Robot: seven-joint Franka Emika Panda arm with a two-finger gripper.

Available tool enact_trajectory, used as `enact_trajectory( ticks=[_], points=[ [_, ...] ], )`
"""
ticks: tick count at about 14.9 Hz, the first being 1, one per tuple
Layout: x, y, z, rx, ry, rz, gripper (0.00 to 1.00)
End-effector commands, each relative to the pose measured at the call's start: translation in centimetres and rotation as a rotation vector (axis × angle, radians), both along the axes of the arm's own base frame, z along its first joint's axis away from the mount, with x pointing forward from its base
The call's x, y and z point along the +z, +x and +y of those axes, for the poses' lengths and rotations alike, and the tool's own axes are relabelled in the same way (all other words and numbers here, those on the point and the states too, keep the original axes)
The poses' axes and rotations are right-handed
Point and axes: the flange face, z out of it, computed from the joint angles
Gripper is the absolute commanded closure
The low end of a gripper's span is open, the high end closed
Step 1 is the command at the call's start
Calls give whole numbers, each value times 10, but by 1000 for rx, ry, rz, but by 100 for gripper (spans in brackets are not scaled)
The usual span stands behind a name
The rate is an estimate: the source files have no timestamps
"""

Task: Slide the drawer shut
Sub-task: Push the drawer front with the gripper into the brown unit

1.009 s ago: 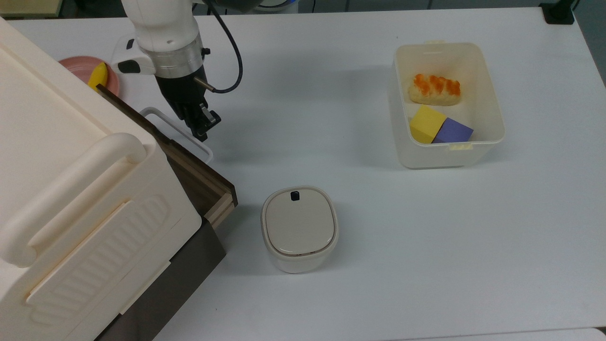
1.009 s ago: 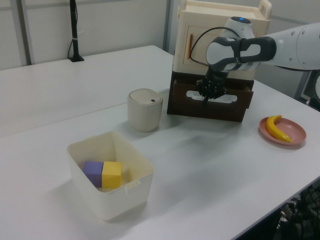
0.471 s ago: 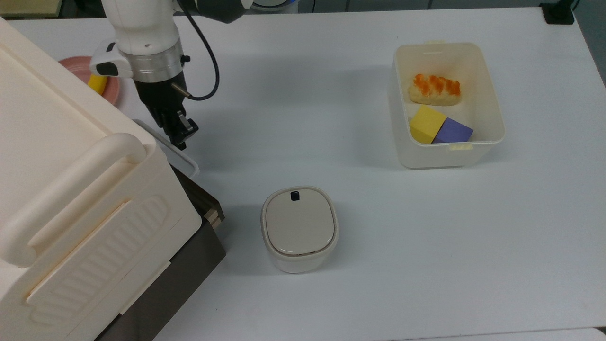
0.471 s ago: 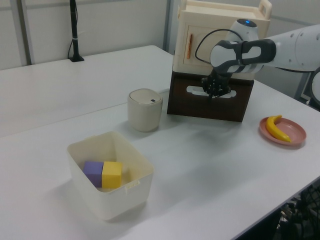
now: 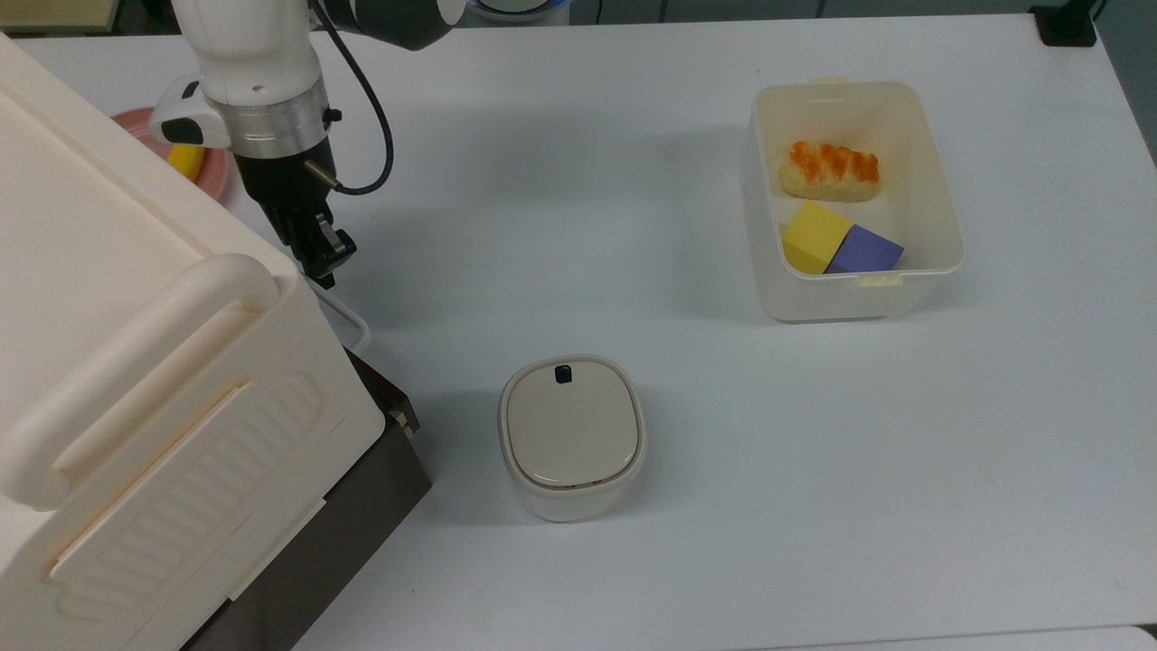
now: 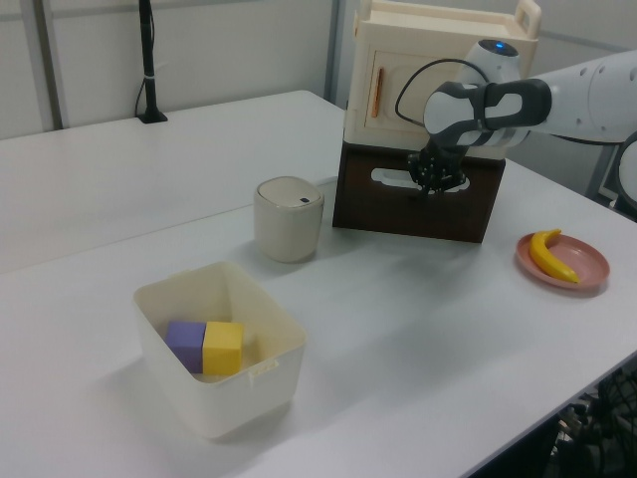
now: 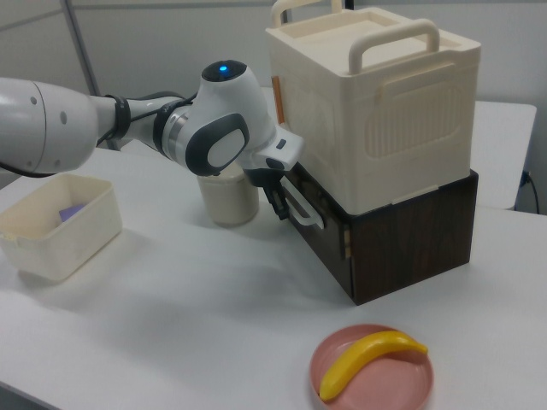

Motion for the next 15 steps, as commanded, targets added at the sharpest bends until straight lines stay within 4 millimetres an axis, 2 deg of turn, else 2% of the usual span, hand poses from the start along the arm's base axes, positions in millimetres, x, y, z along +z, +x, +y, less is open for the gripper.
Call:
enact_trajectory(
  ticks=[1, 15],
  points=[
    [5, 5, -13, -15, 0, -56, 100],
    [5, 10, -20, -28, 2, -66, 100]
  ],
)
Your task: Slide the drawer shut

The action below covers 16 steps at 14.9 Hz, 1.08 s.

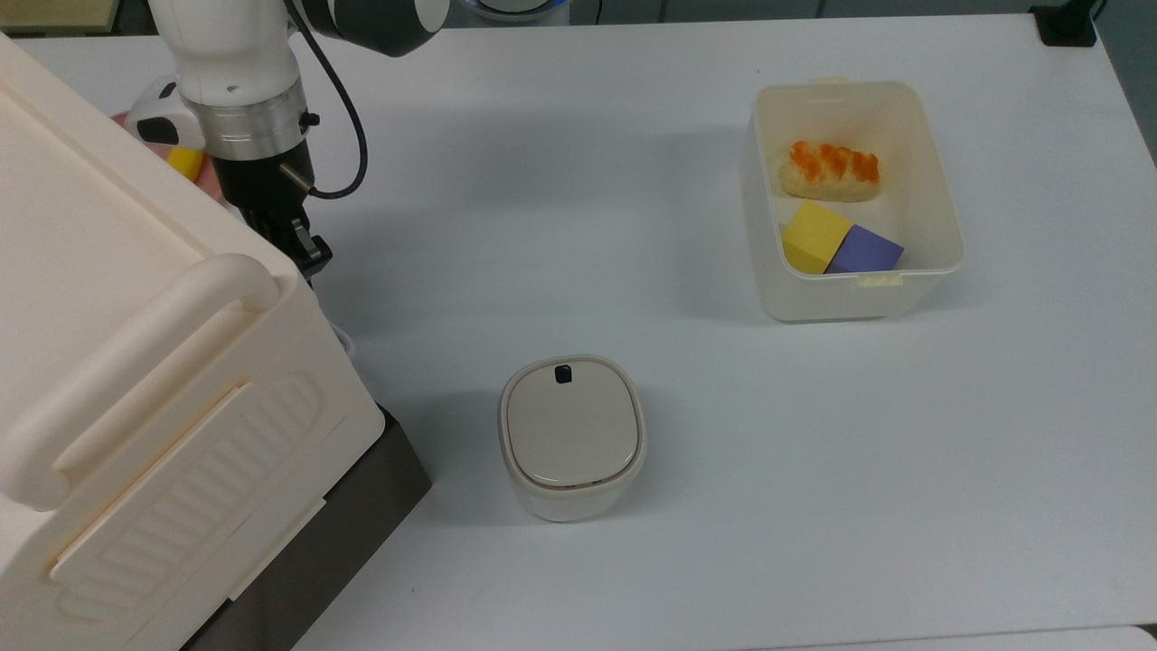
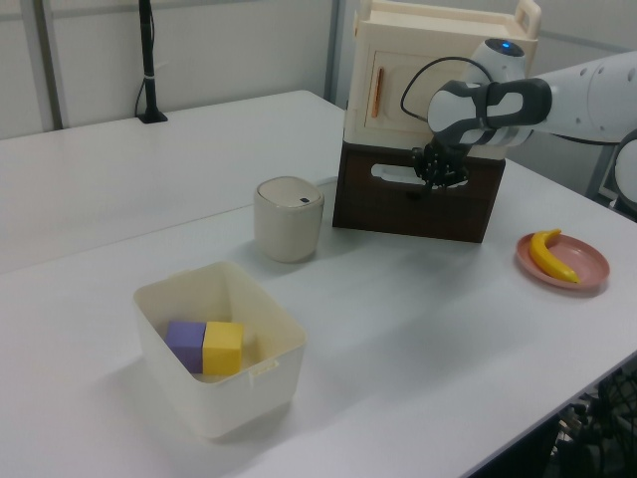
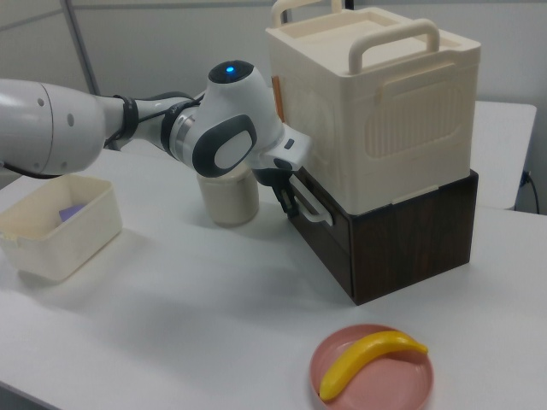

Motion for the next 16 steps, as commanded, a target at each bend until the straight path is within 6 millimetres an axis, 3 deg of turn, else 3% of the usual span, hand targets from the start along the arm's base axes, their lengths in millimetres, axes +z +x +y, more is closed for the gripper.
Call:
enact_trajectory(
  ticks=[1, 2, 4, 5, 6, 9, 12, 13, 14, 16],
  points=[
    [3, 5, -4, 2, 4, -33, 100],
    [3, 4, -4, 17, -7, -27, 100],
    [-4, 5, 14, 162, -37, 3, 100],
    [-12, 8, 48, 279, -31, 46, 100],
    [-12, 7, 67, 344, -24, 74, 100],
    [14, 0, 114, 520, -29, 93, 100],
    [49, -9, 137, 614, -41, 75, 100],
    [57, -14, 143, 660, -50, 83, 93],
    [67, -21, 146, 684, -47, 98, 53],
    [84, -28, 145, 704, -97, 105, 0]
  ],
)
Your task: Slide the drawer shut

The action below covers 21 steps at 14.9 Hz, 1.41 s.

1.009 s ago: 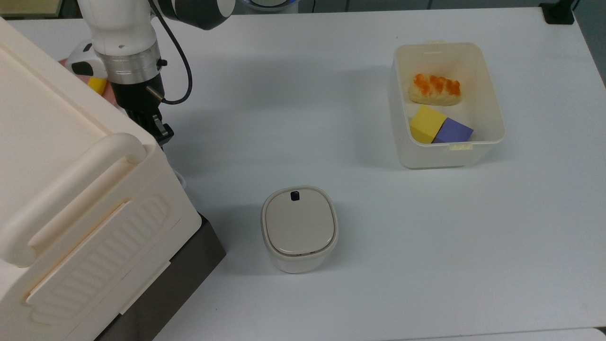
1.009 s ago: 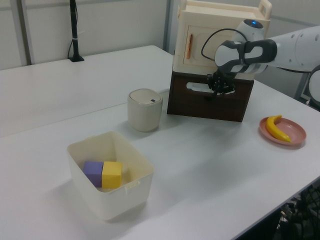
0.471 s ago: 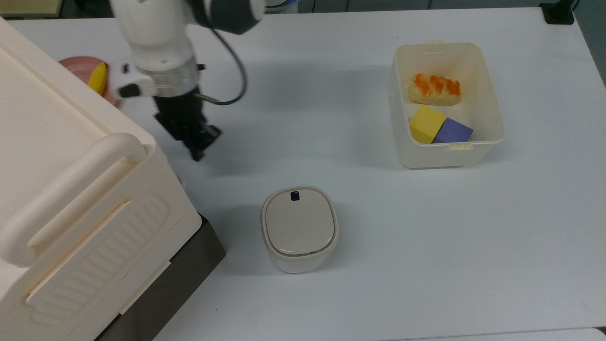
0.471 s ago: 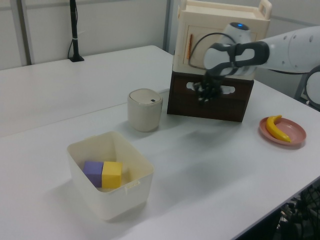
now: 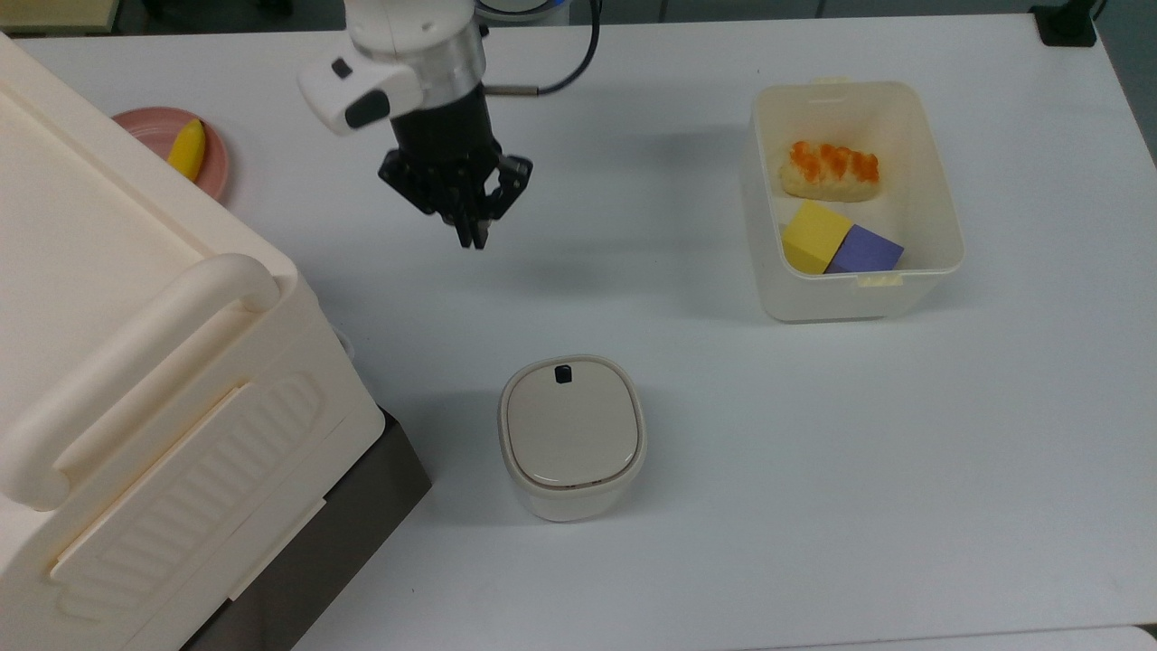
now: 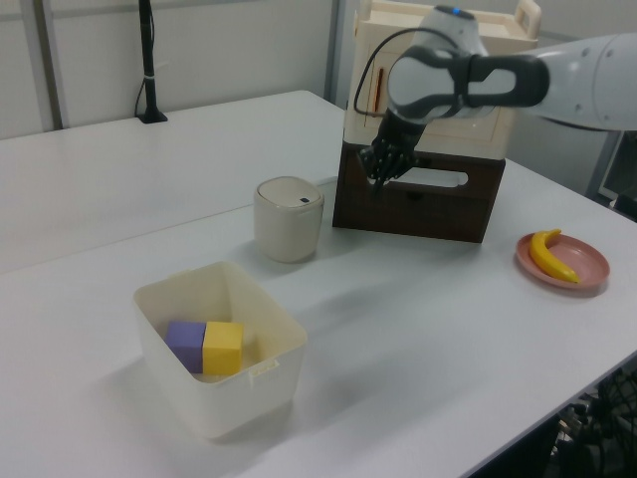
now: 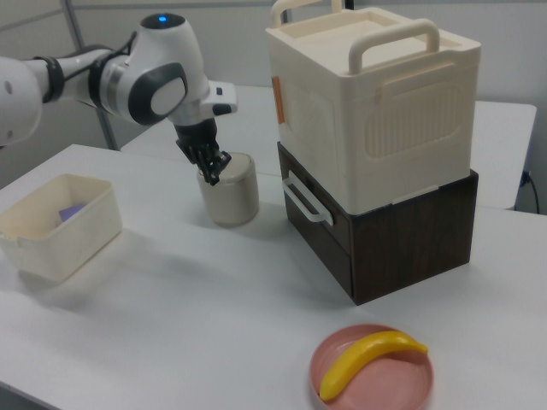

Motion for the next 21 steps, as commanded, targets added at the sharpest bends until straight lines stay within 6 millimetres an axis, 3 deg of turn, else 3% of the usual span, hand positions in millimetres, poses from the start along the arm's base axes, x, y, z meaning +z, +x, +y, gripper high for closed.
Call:
enact_trajectory(
  ticks=[1, 5, 9, 12, 21],
  points=[
    [30, -19, 1, 71, -72, -2, 0],
    [76, -35, -1, 136, -126, 101, 0],
    [121, -62, -14, 110, -119, 59, 0],
    [126, -71, -18, 109, -101, 93, 0],
    [124, -73, -3, 156, -84, 112, 0]
  ],
)
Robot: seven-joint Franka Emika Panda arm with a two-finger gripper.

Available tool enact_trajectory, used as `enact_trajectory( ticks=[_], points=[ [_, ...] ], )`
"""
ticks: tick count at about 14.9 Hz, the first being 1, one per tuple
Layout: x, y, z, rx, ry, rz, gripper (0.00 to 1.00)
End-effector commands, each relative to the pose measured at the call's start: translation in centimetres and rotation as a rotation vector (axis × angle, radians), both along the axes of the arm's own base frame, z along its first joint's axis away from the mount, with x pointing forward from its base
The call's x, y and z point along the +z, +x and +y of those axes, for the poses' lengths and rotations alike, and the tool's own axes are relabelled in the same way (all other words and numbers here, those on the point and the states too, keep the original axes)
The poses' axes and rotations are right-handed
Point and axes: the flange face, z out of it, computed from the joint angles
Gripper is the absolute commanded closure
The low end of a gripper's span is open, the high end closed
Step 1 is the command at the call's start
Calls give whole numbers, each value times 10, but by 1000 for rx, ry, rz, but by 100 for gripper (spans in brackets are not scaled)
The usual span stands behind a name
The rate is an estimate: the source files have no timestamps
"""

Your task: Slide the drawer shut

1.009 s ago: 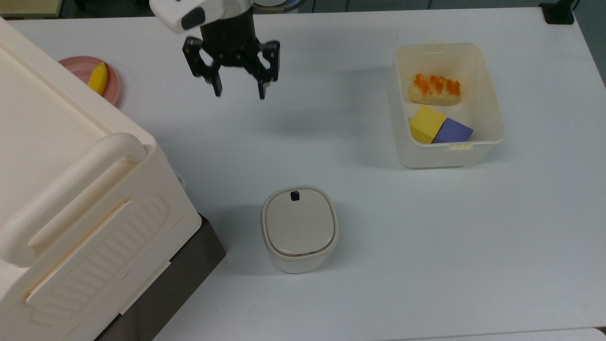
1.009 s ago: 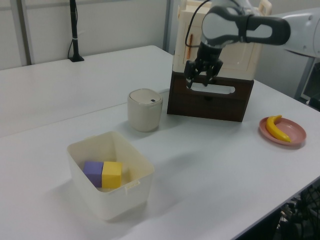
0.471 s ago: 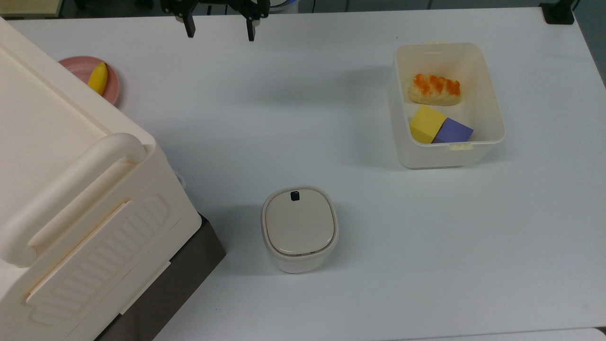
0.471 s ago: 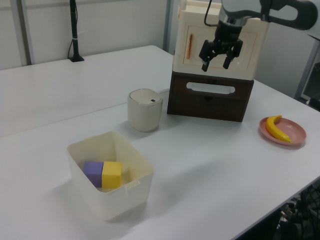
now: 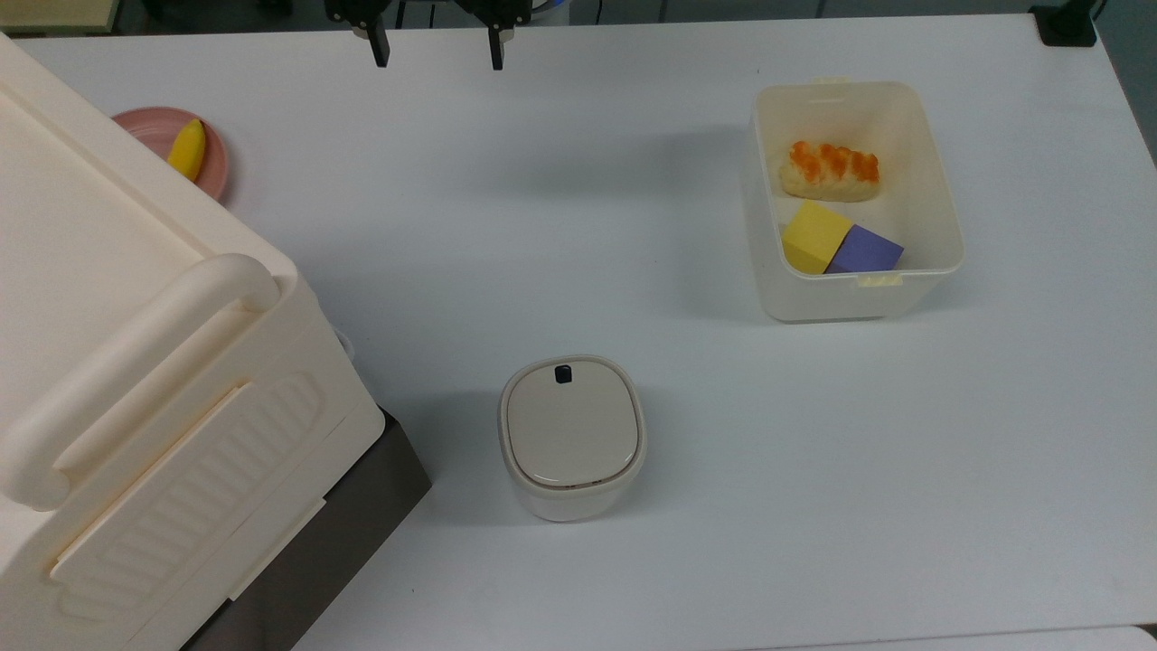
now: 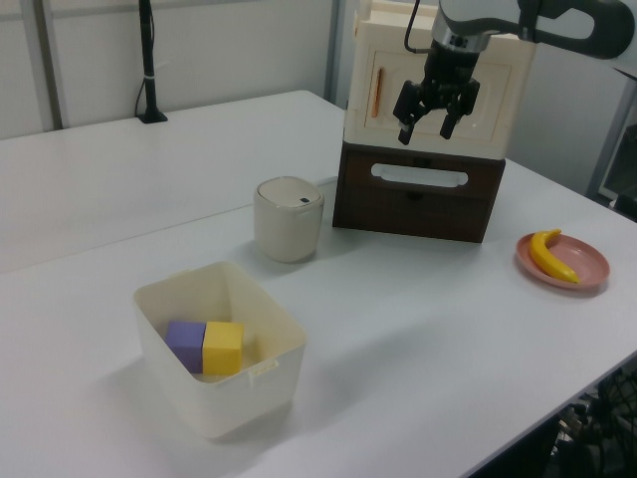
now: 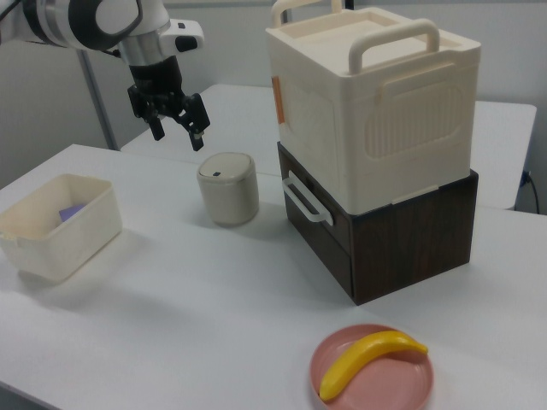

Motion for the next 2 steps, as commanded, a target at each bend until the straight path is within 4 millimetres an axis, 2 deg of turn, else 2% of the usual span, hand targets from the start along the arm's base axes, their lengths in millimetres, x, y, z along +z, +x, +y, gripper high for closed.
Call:
enact_trajectory(
  ticks=[1, 2],
  points=[
    [0, -7, 2, 28, 14, 26, 0],
    [0, -7, 1, 25, 14, 26, 0]
  ],
)
